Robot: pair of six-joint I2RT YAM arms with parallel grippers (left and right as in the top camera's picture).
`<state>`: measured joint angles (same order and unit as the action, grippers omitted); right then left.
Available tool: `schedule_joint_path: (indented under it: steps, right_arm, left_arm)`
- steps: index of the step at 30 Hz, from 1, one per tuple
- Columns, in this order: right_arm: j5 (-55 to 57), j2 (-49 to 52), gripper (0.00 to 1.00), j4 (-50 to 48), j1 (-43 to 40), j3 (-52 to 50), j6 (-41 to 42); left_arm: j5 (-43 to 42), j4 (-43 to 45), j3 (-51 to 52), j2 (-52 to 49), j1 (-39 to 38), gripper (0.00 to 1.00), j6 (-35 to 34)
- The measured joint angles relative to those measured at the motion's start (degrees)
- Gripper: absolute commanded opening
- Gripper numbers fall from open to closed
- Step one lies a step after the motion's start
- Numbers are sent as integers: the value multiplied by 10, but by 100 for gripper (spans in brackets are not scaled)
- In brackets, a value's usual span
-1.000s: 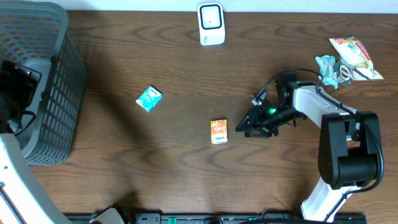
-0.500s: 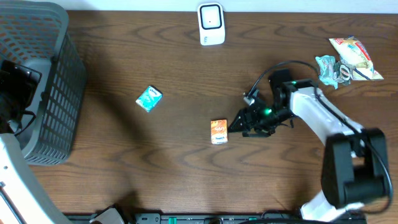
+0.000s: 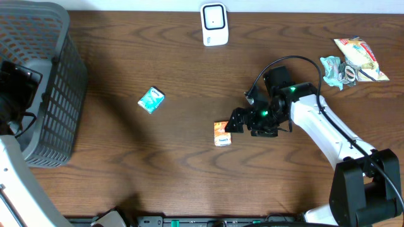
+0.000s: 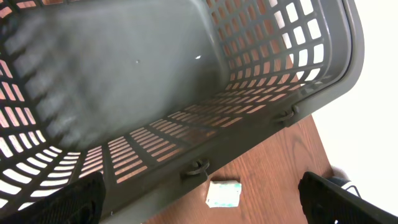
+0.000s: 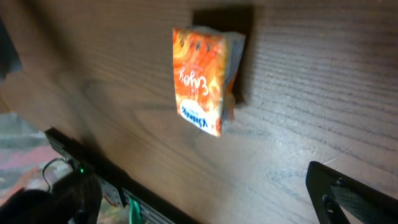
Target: Scan the item barcode
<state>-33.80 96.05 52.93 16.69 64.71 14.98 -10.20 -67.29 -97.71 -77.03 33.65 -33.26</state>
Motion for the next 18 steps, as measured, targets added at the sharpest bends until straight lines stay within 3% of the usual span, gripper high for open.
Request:
schedule_joint_path:
  steps: [18]
  right_arm:
    - [83, 0, 99, -71, 49, 0, 55]
  left_arm:
    - [0, 0, 0, 0, 0, 98, 0]
